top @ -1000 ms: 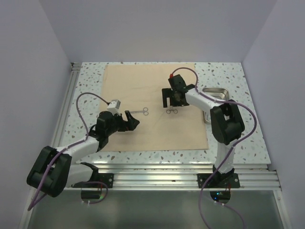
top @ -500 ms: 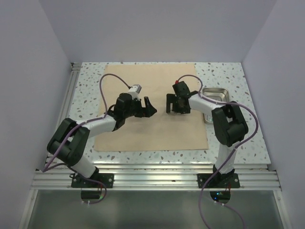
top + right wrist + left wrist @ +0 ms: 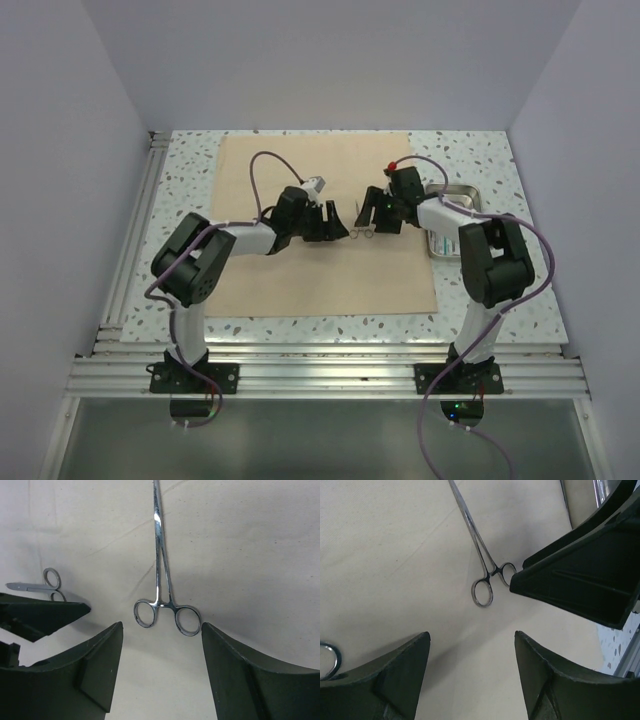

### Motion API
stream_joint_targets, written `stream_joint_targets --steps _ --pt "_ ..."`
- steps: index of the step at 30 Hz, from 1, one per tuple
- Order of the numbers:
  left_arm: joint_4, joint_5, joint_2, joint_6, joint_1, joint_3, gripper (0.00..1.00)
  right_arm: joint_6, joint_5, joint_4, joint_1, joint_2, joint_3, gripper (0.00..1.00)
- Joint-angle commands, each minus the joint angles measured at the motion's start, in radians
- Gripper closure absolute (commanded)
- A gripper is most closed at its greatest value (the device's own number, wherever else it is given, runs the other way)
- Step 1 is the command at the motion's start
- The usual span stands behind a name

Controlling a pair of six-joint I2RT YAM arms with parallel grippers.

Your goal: Prepare the surgical pack

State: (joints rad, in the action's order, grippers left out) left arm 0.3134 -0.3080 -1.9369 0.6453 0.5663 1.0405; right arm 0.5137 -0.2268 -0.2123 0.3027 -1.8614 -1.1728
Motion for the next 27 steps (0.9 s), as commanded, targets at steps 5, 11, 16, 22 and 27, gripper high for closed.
stream_joint_targets --steps 5,11,16,22,27 --pt "-0.007 -0.039 -0.086 0.014 0.023 0.118 0.35 0.023 -0.074 0.039 -0.002 -0.035 0.008 0.34" --pt "-0.013 -0.036 -0.126 0.011 0.030 0.150 0.44 0.019 -0.049 0.053 -0.016 -0.013 0.044 0.35" --pt "-0.013 -0.042 -0.165 0.010 0.037 0.162 0.54 0.022 -0.077 0.065 -0.022 -0.033 0.056 0.38" --pt "-0.008 -0.048 -0.197 0.008 0.044 0.162 0.65 0.042 -0.112 0.088 -0.022 -0.036 0.078 0.44" --pt "0.000 -0.051 -0.221 0.013 0.047 0.161 0.73 0.081 -0.161 0.140 -0.033 -0.035 0.096 0.47"
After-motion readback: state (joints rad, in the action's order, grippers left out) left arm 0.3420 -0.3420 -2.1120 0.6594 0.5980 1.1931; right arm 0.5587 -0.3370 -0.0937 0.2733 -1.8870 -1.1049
